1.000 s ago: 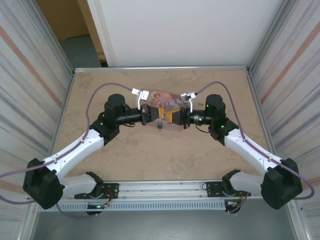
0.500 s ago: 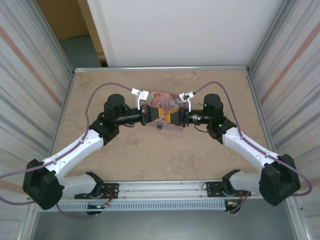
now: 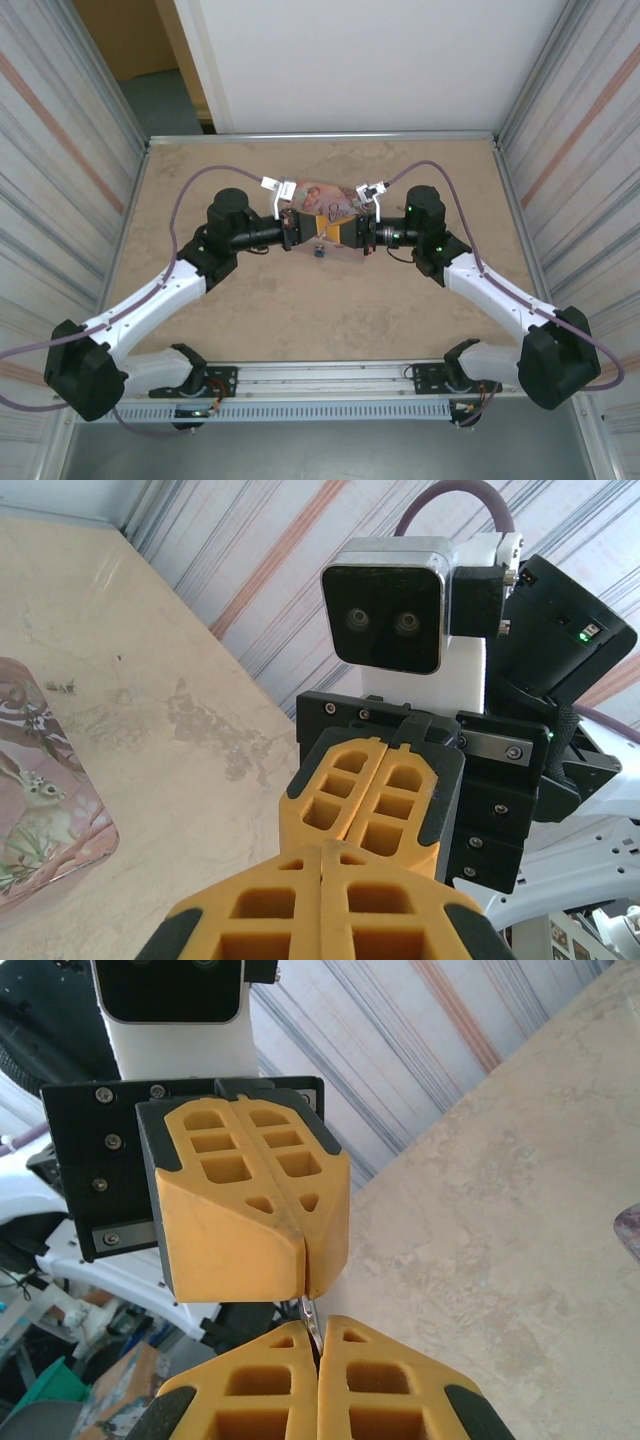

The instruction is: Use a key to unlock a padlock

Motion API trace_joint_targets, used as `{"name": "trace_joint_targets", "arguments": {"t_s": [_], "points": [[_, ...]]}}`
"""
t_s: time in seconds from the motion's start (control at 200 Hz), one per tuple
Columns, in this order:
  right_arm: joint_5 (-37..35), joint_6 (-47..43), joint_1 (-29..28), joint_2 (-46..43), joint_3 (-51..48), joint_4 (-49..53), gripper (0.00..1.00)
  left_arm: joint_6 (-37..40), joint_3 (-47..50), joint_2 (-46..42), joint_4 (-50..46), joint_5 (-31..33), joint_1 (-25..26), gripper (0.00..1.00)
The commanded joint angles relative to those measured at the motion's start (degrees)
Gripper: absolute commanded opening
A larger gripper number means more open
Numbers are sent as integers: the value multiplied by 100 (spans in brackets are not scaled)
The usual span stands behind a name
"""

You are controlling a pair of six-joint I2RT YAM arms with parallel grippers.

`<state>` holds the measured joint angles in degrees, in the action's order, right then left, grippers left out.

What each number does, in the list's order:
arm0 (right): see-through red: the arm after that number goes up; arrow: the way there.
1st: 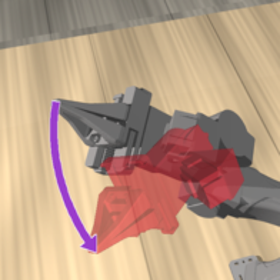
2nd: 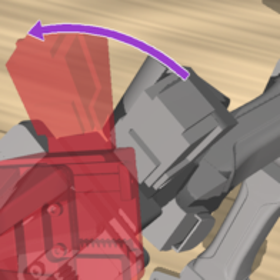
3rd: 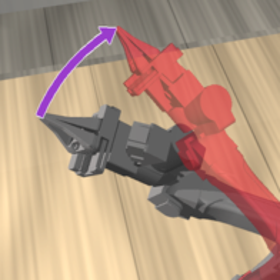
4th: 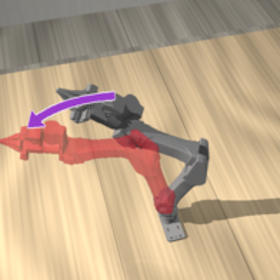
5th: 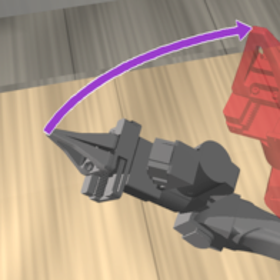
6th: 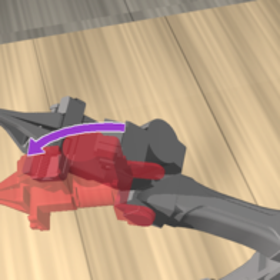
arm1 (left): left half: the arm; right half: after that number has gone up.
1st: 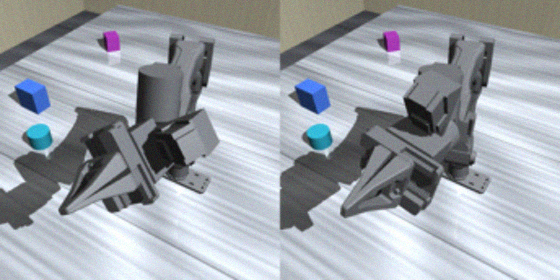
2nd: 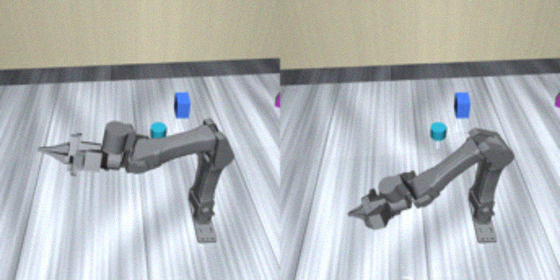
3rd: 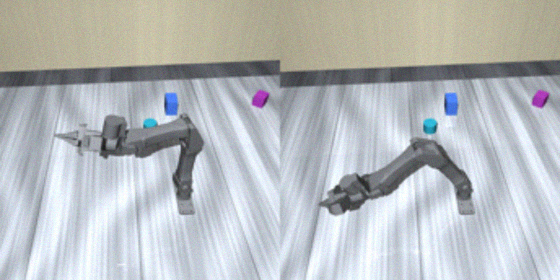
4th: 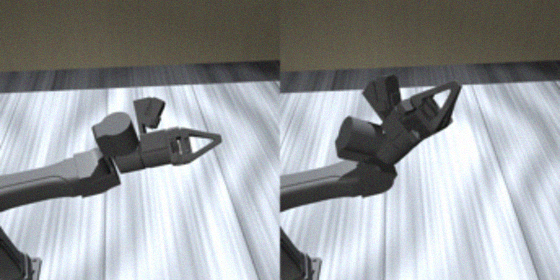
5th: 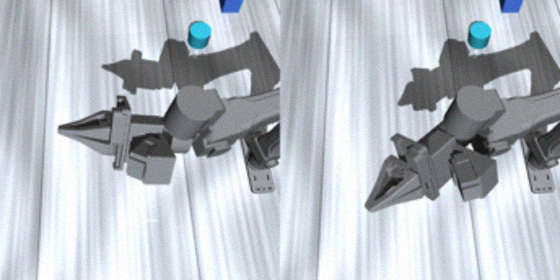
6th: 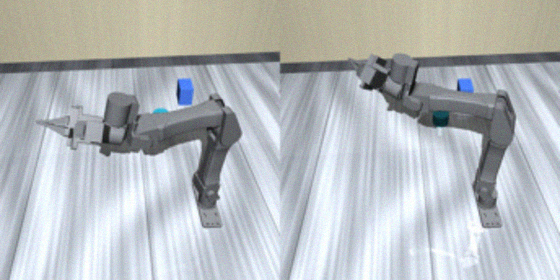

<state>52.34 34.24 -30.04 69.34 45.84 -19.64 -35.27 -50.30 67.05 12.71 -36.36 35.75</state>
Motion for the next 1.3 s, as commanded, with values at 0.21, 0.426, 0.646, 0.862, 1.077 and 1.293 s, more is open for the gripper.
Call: {"name": "trace_joint_targets", "arguments": {"t_s": [0.21,0.426,0.646,0.862,1.077,1.293], "points": [[13,-224,-36,-114,91,382,9,145,-15,-287,-32,112,-7,0],[71,-233,-45,-70,135,390,13,151,-16,-289,-41,134,-15,0],[95,-233,-45,-60,118,392,15,151,-27,-287,-49,155,-19,0],[57,-225,-45,-45,171,355,19,154,-37,-261,-32,116,-15,0],[59,-216,-54,9,307,314,20,162,-50,-234,-49,34,-17,0],[52,-207,-54,61,372,289,20,171,-63,-217,-49,8,-15,0]]}}
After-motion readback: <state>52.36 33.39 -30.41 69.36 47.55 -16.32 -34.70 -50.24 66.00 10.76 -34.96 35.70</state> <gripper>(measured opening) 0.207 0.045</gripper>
